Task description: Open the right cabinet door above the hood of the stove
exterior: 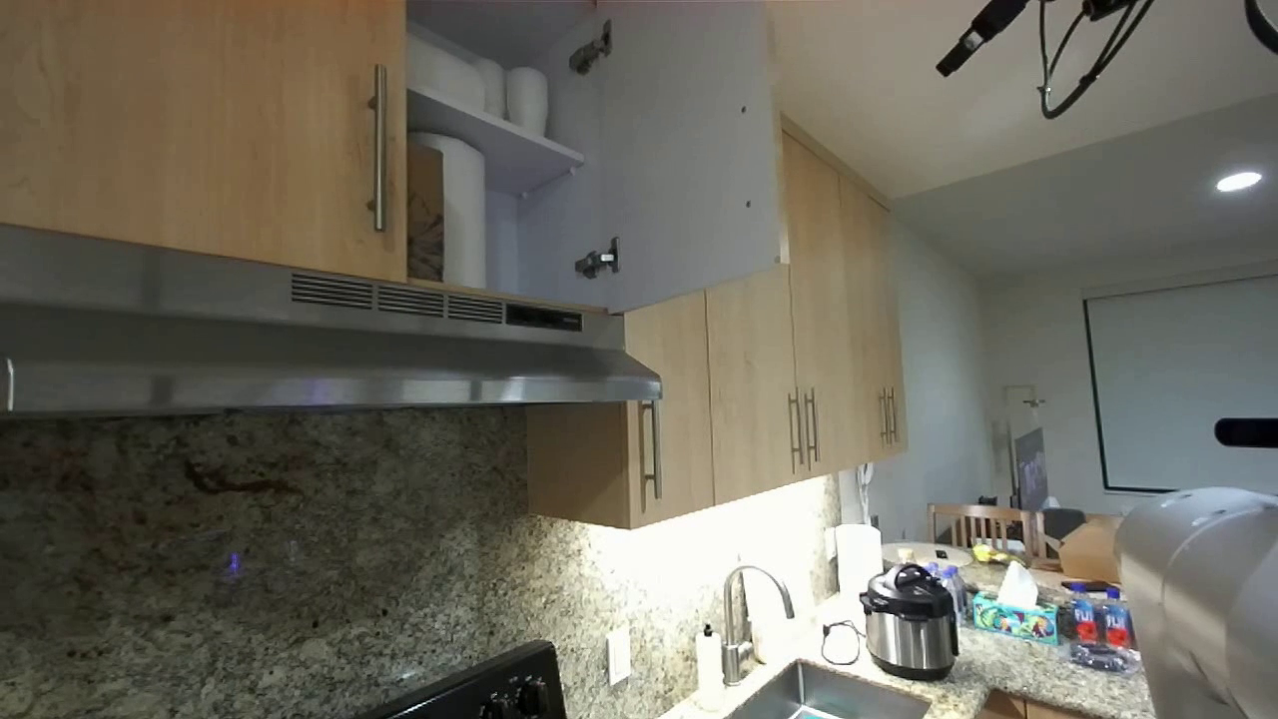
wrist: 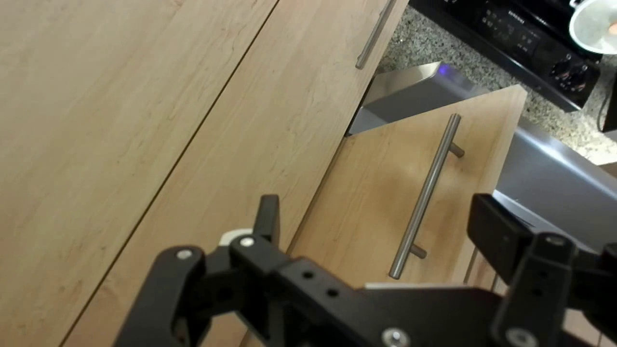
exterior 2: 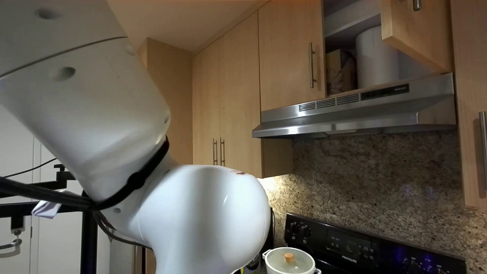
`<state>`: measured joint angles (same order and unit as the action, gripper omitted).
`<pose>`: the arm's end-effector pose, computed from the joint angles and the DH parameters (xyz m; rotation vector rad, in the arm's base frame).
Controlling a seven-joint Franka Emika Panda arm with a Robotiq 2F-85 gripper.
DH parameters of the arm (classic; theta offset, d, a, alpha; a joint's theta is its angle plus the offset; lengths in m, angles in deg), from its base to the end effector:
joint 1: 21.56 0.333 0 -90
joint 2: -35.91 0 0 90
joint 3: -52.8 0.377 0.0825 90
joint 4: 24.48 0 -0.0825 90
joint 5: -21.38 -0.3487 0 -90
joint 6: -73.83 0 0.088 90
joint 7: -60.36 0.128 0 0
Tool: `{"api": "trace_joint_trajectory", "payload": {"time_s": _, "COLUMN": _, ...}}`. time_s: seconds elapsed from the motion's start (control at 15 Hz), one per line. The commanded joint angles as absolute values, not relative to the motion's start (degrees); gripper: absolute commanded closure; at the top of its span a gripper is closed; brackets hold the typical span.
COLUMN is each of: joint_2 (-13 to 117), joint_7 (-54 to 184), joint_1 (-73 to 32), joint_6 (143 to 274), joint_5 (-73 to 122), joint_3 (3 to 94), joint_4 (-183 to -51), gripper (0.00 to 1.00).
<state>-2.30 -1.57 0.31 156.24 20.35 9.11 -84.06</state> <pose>0.0606 -0.3252 0.9703 2.4632 0.7741 1.3678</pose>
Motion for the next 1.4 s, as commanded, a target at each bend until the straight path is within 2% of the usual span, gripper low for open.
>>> {"api": "trace_joint_trajectory", "payload": {"time_s": 0.0, "joint_2": -2.1, "joint_7": -6.1, "joint_1": -1.6, "joint_6": 153.0, "joint_5": 22.4, "joint_3": 13.1, "joint_4": -85.6, "gripper": 0.00}}
{"api": "trace_joint_trajectory", "payload": {"time_s": 0.47, "joint_2": -3.8, "joint_7": -2.4, "joint_1": -6.4, "joint_6": 147.3, "joint_5": 24.8, "joint_3": 19.5, "joint_4": -95.6, "gripper": 0.00}}
{"api": "trace_joint_trajectory", "payload": {"time_s": 0.67, "joint_2": -3.2, "joint_7": -1.0, "joint_1": -11.8, "joint_6": 146.7, "joint_5": 23.7, "joint_3": 22.4, "joint_4": -100.8, "gripper": 0.00}}
{"api": "trace_joint_trajectory", "payload": {"time_s": 1.33, "joint_2": -5.5, "joint_7": 17.5, "joint_1": -24.2, "joint_6": 146.6, "joint_5": 26.3, "joint_3": 40.3, "joint_4": -116.9, "gripper": 0.00}}
